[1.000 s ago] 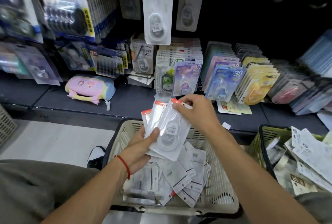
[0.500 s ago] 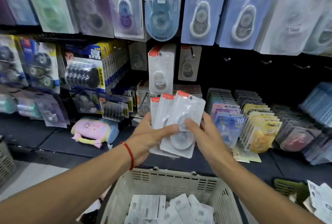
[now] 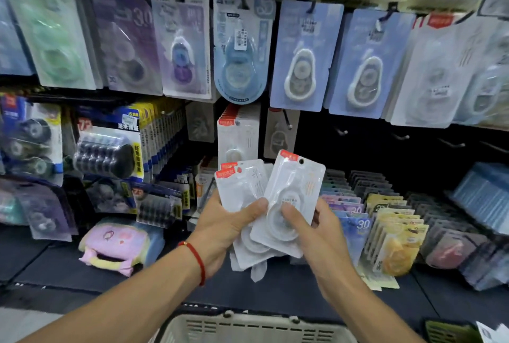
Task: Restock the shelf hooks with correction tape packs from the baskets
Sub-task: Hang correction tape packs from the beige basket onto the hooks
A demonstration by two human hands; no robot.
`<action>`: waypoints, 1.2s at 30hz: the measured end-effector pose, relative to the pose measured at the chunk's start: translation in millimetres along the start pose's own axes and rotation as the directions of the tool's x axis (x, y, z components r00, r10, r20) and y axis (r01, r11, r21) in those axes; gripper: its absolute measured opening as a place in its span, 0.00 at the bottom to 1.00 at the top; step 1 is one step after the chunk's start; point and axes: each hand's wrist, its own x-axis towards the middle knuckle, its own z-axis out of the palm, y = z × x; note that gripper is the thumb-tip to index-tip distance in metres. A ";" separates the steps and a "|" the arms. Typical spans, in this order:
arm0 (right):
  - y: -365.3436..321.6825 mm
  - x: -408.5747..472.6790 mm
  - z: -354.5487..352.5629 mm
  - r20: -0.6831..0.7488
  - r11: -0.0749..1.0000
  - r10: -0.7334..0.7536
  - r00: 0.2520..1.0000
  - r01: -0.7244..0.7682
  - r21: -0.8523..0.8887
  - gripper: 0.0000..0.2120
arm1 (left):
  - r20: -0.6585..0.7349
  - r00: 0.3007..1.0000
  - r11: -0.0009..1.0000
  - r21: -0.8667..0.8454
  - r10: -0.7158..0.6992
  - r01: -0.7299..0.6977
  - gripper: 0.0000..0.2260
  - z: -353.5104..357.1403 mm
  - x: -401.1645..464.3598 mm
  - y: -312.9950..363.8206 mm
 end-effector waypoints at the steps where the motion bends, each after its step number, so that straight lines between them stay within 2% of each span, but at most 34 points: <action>1: -2.4 5.7 0.3 -0.031 1.000 -0.021 0.999 0.021 -0.001 0.12 | -0.046 0.998 0.999 0.020 0.032 -0.031 0.30 -2.3 1.1 1.7; 3: -8.9 20.8 -1.7 -0.074 0.997 -0.075 0.994 0.073 -0.028 0.12 | -0.181 0.979 0.993 0.086 0.098 -0.083 0.32 -8.3 3.3 5.5; 5: -18.7 36.4 -2.9 -0.055 0.989 -0.125 0.991 0.120 -0.090 0.12 | -0.272 0.950 0.985 0.119 0.151 -0.123 0.30 -16.4 4.2 9.3; 9: -29.0 62.0 0.8 -0.018 0.974 -0.173 0.985 0.168 -0.153 0.09 | -0.324 0.931 0.980 0.154 0.168 -0.123 0.27 -27.5 1.0 14.1; 17: -23.1 77.8 5.5 -0.073 0.981 -0.162 0.984 0.152 -0.122 0.08 | -0.354 0.922 0.981 0.160 0.159 -0.108 0.32 -18.9 -3.8 21.5; 20: -21.9 79.0 5.5 -0.122 0.975 -0.156 0.980 0.134 -0.176 0.14 | -0.377 0.912 0.982 0.159 0.160 -0.106 0.31 -15.3 -3.7 22.9; 23: -13.5 74.7 3.3 -0.190 0.929 -0.030 0.981 -0.043 -0.366 0.28 | -0.386 0.910 0.982 0.161 0.153 -0.097 0.28 -12.4 -3.6 22.3; 25: -5.6 63.7 0.6 -0.202 0.868 0.004 0.979 -0.104 -0.486 0.29 | -0.380 0.912 0.980 0.173 0.156 -0.096 0.28 -9.9 -3.8 21.8; 26: -3.1 57.5 0.3 -0.170 0.880 -0.002 0.985 -0.079 -0.468 0.25 | -0.373 0.914 0.980 0.174 0.158 -0.098 0.28 -8.9 -4.2 21.7; 28: 0.5 44.3 1.9 0.001 0.938 0.011 1.000 -0.010 -0.346 0.18 | -0.339 0.927 0.977 0.183 0.164 -0.106 0.27 -7.0 -4.9 20.7; 30: 4.6 31.6 6.0 0.222 0.953 0.027 0.975 0.042 -0.299 0.21 | -0.288 0.944 0.974 0.198 0.163 -0.108 0.26 -5.2 -5.8 17.6; 31: 7.5 25.9 9.2 0.286 0.948 0.022 0.958 0.071 -0.311 0.22 | -0.268 0.951 0.974 0.203 0.154 -0.100 0.27 -3.7 -6.8 16.1; 33: 13.9 18.2 13.9 0.315 0.937 -0.008 0.949 0.118 -0.329 0.21 | -0.248 0.961 0.976 0.206 0.125 -0.074 0.29 -0.1 -8.6 14.0; 36: 15.7 15.0 13.9 0.284 0.950 -0.052 0.957 0.136 -0.282 0.17 | -0.192 0.976 0.977 0.201 0.104 -0.065 0.25 1.3 -10.8 17.0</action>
